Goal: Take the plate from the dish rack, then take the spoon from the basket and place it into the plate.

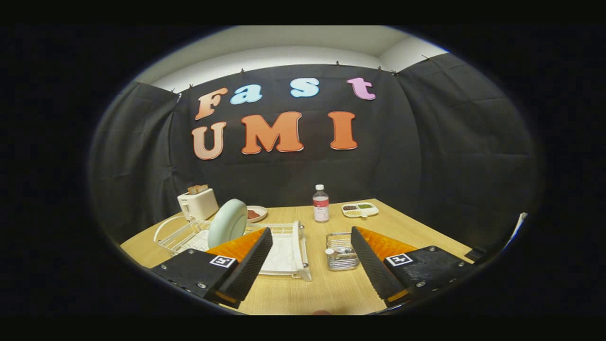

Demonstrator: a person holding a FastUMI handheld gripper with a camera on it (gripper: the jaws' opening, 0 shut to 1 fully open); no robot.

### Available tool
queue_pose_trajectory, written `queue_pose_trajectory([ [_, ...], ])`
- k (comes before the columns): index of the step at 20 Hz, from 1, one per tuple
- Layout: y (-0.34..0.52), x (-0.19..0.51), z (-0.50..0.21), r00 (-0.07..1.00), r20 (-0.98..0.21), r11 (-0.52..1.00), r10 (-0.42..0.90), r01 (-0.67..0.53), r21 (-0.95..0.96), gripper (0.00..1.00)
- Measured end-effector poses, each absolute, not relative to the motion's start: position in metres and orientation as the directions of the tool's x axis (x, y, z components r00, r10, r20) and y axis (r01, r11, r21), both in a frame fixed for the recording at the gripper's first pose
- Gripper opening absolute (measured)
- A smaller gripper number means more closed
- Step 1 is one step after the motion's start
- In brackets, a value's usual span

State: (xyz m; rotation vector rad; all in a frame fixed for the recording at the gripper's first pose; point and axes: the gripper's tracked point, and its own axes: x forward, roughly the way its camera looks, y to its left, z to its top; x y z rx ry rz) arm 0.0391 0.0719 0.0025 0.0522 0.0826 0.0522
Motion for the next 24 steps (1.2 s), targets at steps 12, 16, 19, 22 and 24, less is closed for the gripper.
queue_pose_trajectory([
  [12,0.188,0.099,0.033,0.977,-0.167,0.991,0.133,-0.128,0.038,0.99],
  [16,0.222,0.118,0.028,0.967,-0.215,0.990,0.137,-0.136,0.020,0.99],
  [19,0.236,0.135,0.013,0.949,-0.291,0.992,0.122,-0.126,0.002,0.99],
  [22,0.244,0.148,-0.008,0.918,-0.384,0.994,0.100,-0.105,0.009,0.99],
  [24,0.247,0.154,-0.019,0.901,-0.425,0.995,0.084,-0.097,-0.008,0.99],
])
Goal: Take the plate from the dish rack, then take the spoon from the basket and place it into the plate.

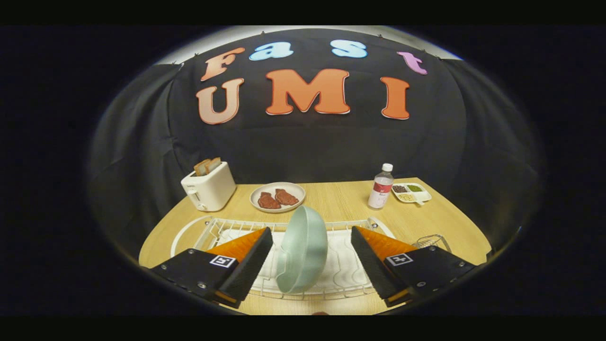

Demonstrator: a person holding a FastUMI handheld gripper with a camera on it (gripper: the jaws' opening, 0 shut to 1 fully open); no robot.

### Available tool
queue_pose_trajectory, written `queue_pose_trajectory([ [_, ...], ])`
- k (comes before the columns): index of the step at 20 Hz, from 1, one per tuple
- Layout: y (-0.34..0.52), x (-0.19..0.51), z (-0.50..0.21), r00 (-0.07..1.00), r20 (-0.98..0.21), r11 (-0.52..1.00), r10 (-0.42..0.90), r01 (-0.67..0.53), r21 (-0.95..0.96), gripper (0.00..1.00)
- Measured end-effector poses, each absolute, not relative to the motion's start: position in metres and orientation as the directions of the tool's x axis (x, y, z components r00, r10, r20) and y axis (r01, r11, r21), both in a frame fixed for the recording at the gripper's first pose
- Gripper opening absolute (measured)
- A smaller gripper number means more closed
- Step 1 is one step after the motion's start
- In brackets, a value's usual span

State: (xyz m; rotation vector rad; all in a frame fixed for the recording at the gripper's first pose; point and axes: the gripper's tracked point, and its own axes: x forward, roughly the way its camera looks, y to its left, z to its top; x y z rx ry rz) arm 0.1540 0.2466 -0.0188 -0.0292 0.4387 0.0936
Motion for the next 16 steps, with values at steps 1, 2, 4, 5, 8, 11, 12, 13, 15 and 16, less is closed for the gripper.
queue_pose_trajectory([
  [1,0.248,0.156,-0.024,0.892,-0.446,0.996,0.081,-0.092,-0.004,0.99],
  [2,0.250,0.158,-0.030,0.880,-0.469,0.997,0.077,-0.082,0.009,0.99],
  [4,0.251,0.161,-0.040,0.863,-0.501,0.998,0.065,-0.058,0.029,0.93],
  [5,0.249,0.164,-0.044,0.858,-0.511,0.999,0.049,-0.044,0.022,0.88],
  [8,0.252,0.162,-0.059,0.830,-0.556,0.999,0.045,-0.030,0.037,0.71],
  [11,0.253,0.163,-0.075,0.793,-0.608,0.997,0.032,0.015,0.073,0.51],
  [12,0.252,0.163,-0.076,0.788,-0.616,0.997,0.014,0.038,0.072,0.39],
  [13,0.251,0.166,-0.073,0.797,-0.604,0.997,0.001,0.048,0.065,0.35],
  [15,0.245,0.166,-0.071,0.798,-0.600,0.997,-0.055,0.082,0.016,0.31],
  [16,0.244,0.167,-0.068,0.802,-0.592,0.996,-0.079,0.092,-0.009,0.29],
])
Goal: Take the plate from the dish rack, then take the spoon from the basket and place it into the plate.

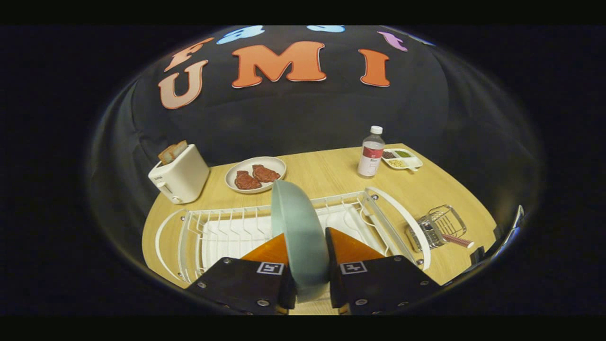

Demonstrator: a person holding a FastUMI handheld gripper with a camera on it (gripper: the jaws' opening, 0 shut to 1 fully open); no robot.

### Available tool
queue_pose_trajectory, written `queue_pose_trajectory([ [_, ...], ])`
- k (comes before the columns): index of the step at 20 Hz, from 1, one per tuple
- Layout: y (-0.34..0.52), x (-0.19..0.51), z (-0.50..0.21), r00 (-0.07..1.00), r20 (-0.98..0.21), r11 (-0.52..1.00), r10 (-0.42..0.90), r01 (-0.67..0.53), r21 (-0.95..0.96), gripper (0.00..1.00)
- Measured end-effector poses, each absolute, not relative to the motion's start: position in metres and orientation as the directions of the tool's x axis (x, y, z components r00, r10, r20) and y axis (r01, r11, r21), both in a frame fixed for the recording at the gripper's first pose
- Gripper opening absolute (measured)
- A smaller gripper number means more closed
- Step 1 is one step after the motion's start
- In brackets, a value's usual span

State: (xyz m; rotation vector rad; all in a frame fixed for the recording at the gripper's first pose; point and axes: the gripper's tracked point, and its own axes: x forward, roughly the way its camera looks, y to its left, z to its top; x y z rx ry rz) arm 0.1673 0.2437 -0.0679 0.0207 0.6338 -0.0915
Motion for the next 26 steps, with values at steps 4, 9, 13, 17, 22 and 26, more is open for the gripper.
queue_pose_trajectory([
  [4,0.243,0.173,-0.049,0.821,-0.557,0.992,-0.125,0.116,-0.052,0.27],
  [9,0.234,0.173,-0.035,0.829,-0.534,0.986,-0.166,0.131,-0.103,0.27],
  [13,0.228,0.169,-0.013,0.854,-0.498,0.989,-0.150,0.139,-0.059,0.27],
  [17,0.215,0.153,0.001,0.872,-0.477,0.992,-0.113,0.124,-0.010,0.27],
  [22,0.196,0.115,0.002,0.873,-0.488,0.987,-0.003,0.080,0.137,0.27],
  [26,0.173,0.076,-0.004,0.876,-0.474,0.967,0.086,0.041,0.251,0.27],
])
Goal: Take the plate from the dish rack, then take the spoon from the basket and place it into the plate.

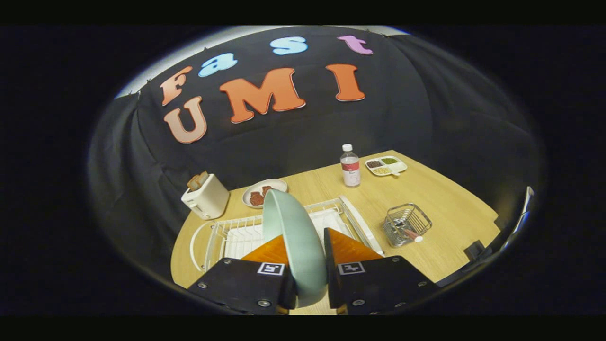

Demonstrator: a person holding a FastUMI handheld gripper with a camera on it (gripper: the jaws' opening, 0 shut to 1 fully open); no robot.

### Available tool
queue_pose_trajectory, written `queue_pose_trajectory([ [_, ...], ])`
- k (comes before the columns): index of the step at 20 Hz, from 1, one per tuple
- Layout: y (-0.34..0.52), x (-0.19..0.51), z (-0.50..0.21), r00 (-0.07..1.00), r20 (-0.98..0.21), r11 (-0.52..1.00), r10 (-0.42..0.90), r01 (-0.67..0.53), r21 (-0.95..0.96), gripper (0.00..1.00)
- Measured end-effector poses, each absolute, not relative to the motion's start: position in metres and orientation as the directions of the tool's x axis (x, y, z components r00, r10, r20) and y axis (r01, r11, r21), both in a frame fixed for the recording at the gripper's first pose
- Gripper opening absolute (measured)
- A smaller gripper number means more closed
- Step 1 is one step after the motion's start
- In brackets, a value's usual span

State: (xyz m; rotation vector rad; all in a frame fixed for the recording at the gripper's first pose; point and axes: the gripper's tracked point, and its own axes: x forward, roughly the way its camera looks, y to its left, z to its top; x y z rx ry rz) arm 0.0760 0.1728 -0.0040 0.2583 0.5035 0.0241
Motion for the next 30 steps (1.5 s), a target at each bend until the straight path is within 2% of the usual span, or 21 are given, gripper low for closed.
queue_pose_trajectory([
  [13,0.130,-0.026,-0.107,0.827,-0.475,0.808,0.302,0.043,0.587,0.27],
  [30,0.149,-0.033,-0.203,0.757,-0.507,0.680,0.413,0.114,0.724,0.27],
])
